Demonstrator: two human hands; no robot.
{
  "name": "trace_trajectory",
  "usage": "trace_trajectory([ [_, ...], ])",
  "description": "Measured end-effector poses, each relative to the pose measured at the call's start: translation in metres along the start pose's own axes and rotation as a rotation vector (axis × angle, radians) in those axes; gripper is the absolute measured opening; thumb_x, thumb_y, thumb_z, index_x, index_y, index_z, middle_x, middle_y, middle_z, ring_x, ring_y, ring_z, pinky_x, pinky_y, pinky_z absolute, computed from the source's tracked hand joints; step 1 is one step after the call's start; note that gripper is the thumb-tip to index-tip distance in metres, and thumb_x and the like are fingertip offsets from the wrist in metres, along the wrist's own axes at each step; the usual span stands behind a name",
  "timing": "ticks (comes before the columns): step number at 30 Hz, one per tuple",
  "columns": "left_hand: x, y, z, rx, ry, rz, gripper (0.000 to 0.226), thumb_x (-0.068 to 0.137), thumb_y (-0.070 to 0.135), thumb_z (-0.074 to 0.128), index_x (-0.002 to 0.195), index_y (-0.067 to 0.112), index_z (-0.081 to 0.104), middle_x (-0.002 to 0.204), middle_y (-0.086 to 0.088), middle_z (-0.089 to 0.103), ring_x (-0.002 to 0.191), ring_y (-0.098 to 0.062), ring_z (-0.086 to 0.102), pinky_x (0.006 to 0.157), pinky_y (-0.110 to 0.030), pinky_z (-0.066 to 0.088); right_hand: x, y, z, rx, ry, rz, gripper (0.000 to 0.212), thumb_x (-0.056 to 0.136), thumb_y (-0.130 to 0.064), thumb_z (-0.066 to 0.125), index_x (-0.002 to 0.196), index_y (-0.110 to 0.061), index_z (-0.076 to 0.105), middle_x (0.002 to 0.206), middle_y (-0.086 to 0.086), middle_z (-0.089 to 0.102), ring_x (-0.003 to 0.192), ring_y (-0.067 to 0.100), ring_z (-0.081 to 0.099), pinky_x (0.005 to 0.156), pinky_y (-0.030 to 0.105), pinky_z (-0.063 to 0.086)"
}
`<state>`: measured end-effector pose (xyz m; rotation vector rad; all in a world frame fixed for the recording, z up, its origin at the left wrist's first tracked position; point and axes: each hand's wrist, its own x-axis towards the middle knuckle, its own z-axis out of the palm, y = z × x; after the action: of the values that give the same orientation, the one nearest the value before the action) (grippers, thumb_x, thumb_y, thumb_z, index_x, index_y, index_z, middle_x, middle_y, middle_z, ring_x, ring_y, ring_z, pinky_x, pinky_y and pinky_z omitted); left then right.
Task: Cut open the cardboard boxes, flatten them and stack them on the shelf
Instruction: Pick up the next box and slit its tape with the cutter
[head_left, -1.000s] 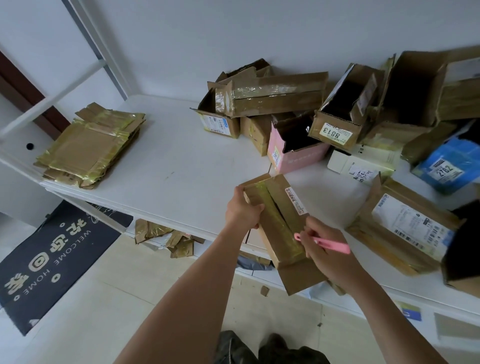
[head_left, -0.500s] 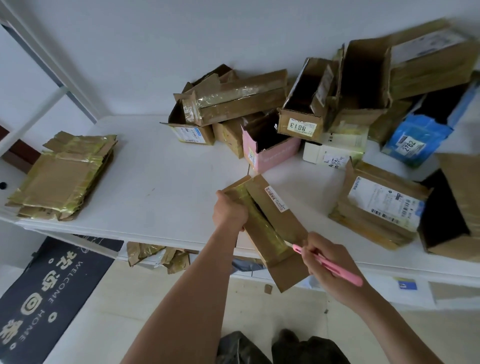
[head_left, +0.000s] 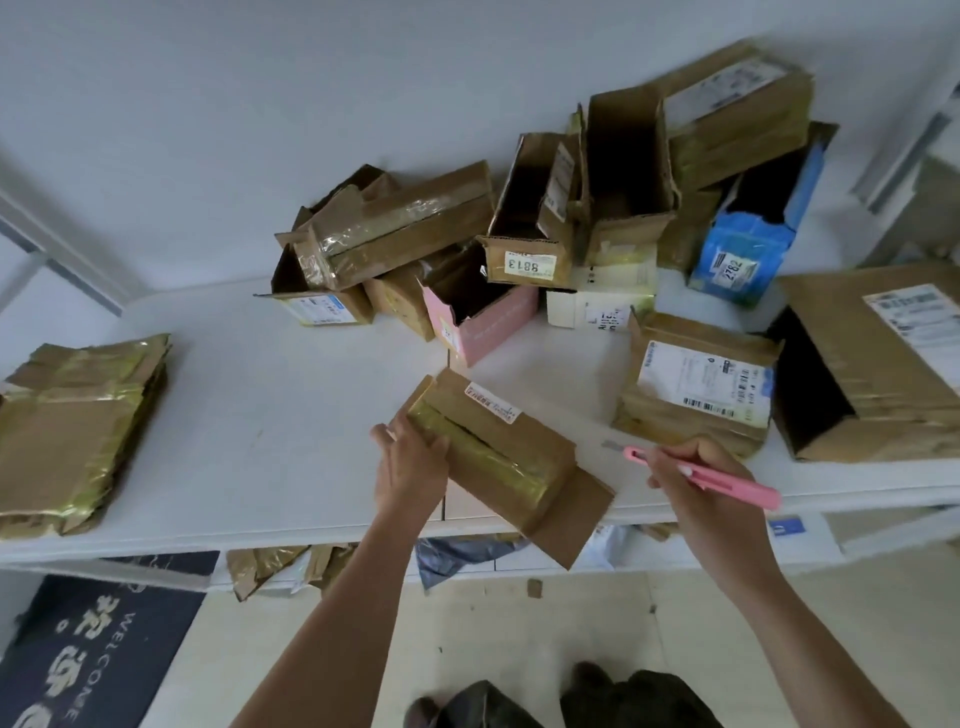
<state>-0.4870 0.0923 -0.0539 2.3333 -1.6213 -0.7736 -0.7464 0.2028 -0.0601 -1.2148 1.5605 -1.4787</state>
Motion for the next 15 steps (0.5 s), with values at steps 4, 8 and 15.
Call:
trace_trajectory([
  [4,0.002,-0.003,-0.007,0.075,-0.033,-0.042,0.064,0.095,0.044,0.058,0.134,0.000,0.032,0.134,-0.014,0.035,0.117,-0.038,0.054,0.086,-0.047,0.044,0.000,0.003,0.002,-0.002,0.037,0.037,0.013,0.093,-0.006,0.061,0.081,-0.012,0.062,0.074,-0.003,0.071,0.068,0.005,0.066,0.064,0.014,0.051],
  [8,-0.005,0.003,-0.007,0.285,0.068,-0.003,0.077,0.092,0.051,0.058,0.141,0.000,0.026,0.144,-0.014,0.024,0.128,-0.036,0.042,0.094,-0.043,0.043,0.003,0.005,0.010,0.071,0.067,0.089,0.019,0.098,-0.010,0.054,0.084,-0.014,0.065,0.075,-0.001,0.072,0.067,0.006,0.065,0.065,0.015,0.052],
  [15,0.006,0.000,0.012,0.273,-0.097,0.485,0.059,0.105,0.035,0.034,0.157,0.026,0.009,0.166,0.003,-0.004,0.152,-0.023,-0.009,0.123,-0.042,-0.003,0.022,0.009,0.036,0.397,0.094,0.263,0.009,0.095,-0.013,0.060,0.092,-0.007,0.066,0.084,0.004,0.073,0.084,0.018,0.071,0.080,0.025,0.059],
])
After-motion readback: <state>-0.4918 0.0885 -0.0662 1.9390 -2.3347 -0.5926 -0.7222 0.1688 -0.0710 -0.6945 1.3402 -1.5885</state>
